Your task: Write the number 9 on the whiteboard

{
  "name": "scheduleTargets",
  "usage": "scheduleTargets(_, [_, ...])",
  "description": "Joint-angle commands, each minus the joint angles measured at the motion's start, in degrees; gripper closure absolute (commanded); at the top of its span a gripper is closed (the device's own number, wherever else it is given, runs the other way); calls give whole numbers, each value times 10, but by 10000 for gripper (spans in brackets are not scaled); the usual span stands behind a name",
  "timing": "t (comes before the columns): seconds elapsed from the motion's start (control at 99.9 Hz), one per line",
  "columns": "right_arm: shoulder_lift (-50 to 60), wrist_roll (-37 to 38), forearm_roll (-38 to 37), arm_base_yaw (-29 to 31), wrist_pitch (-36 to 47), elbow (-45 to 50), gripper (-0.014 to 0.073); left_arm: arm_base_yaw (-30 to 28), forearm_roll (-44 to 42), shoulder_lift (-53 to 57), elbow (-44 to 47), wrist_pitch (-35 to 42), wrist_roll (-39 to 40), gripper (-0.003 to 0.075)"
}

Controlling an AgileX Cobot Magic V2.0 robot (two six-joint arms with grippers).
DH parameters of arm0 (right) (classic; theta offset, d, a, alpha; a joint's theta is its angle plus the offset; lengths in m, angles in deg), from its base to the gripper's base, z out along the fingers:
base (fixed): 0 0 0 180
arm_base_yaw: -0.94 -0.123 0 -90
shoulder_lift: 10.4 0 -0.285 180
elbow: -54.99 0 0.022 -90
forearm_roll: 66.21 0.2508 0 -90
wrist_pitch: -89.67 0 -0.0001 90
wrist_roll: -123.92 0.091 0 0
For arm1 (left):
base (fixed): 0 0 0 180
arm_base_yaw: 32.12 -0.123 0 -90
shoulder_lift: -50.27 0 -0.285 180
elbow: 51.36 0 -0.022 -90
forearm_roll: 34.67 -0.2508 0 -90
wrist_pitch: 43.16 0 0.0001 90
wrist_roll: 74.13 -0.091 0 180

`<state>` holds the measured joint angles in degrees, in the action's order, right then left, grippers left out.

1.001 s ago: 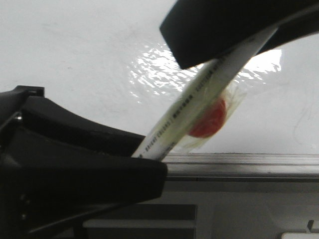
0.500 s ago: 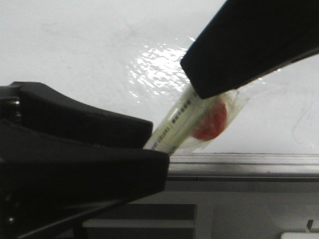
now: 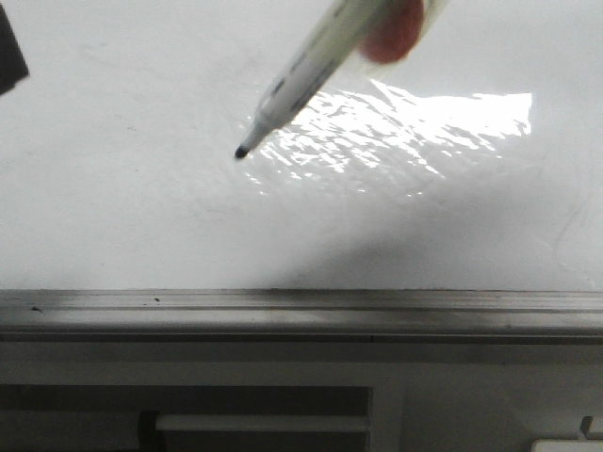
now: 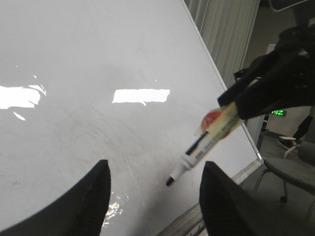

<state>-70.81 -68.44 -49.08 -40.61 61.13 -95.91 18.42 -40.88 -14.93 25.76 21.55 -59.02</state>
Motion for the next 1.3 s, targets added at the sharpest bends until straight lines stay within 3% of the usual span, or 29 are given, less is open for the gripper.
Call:
scheduleTargets(0.0, [-5, 2, -2, 43, 23, -43, 654, 2, 9, 11, 11, 30, 6, 368])
scheduleTargets(0.28, [-75, 2, -2, 118, -5, -112, 654, 2, 9, 11, 11, 30, 6, 368])
scheduleTargets(0.47, [-141, 2, -2, 117, 19, -146, 654, 2, 9, 11, 11, 30, 6, 368])
scheduleTargets(0.61, [-186, -20, -2, 97, -35, -156, 654, 2, 9, 11, 11, 30, 6, 368])
scheduleTargets(1.011, [-157, -22, -57, 115, -40, -219, 654, 2, 14, 11, 11, 30, 6, 368])
scheduleTargets(1.161, [-173, 5, -56, 113, -112, -191, 654, 2, 14, 11, 11, 30, 6, 368])
scheduleTargets(1.291, [-173, 5, -31, 105, -94, -106, 654, 2, 14, 11, 11, 27, 6, 374])
